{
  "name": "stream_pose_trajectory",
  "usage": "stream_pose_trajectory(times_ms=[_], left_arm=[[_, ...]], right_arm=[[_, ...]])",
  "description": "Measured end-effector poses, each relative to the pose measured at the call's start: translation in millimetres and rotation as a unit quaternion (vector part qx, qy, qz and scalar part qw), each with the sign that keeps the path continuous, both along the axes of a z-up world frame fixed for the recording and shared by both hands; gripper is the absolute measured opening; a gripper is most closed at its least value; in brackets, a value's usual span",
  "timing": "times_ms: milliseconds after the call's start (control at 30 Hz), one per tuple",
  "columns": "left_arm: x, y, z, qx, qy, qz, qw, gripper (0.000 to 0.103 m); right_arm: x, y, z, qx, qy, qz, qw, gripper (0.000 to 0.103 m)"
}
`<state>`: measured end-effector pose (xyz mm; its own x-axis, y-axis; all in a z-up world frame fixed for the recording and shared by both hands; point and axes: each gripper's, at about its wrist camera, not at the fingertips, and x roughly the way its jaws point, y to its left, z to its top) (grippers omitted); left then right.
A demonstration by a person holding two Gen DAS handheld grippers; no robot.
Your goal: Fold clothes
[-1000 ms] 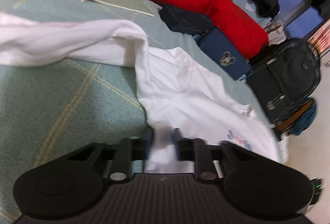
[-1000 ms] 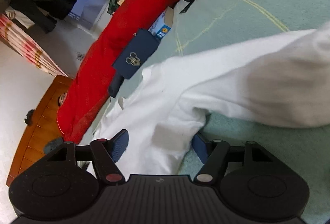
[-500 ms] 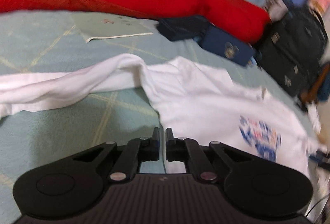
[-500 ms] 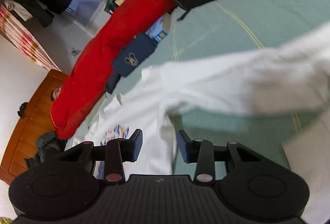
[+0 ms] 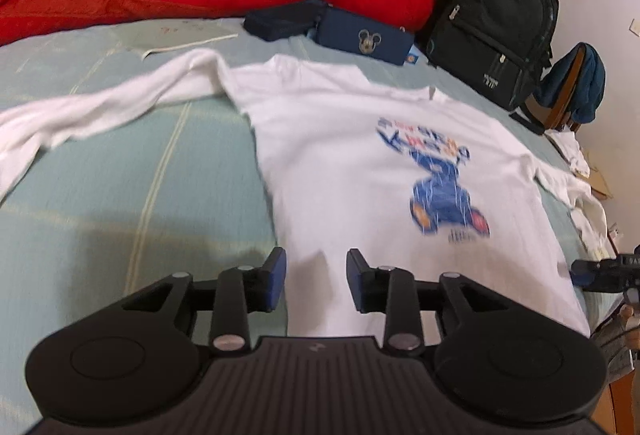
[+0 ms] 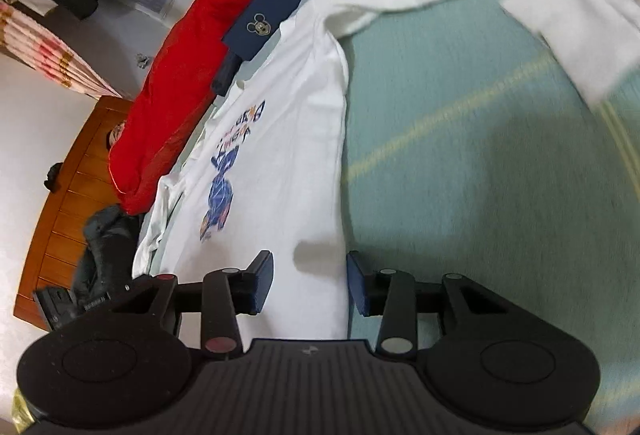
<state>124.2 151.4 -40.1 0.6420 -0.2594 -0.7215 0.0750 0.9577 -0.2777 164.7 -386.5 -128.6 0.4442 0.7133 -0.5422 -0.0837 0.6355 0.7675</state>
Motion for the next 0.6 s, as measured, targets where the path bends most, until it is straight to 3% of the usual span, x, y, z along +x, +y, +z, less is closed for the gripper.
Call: stream_pose_trajectory(times_ms=[67, 133, 233, 300, 400, 500, 600], left_arm=[[-16, 0, 2, 0.006, 0.001, -0.001, 1.0, 0.035], [-32, -2, 5, 0.017, 0.002, -0.003, 0.9998, 0.038], [-52, -9, 15, 0.045, -0.002, -0.001, 0.999, 0.04], [-65, -18, 22, 0.074, -0.012, -0.003, 0.9972, 0.043], [-86, -33, 32, 0.113, -0.032, -0.008, 0.9931, 0.045], [-107, -46, 38, 0.127, -0.059, -0.019, 0.99, 0.052], [-122, -55, 40, 0.131, -0.077, -0.03, 0.988, 0.054]], right_arm=[[-14, 4, 8, -0.02, -0.014, -0.004, 1.0, 0.046], [-32, 19, 27, -0.077, -0.059, 0.011, 0.995, 0.048], [-61, 55, 56, -0.165, -0.144, 0.056, 0.974, 0.05], [-82, 86, 69, -0.185, -0.197, 0.115, 0.956, 0.05], [-112, 135, 76, -0.206, -0.257, 0.219, 0.919, 0.051], [-135, 178, 64, -0.253, -0.292, 0.304, 0.871, 0.052], [-149, 207, 41, -0.327, -0.328, 0.338, 0.819, 0.055]])
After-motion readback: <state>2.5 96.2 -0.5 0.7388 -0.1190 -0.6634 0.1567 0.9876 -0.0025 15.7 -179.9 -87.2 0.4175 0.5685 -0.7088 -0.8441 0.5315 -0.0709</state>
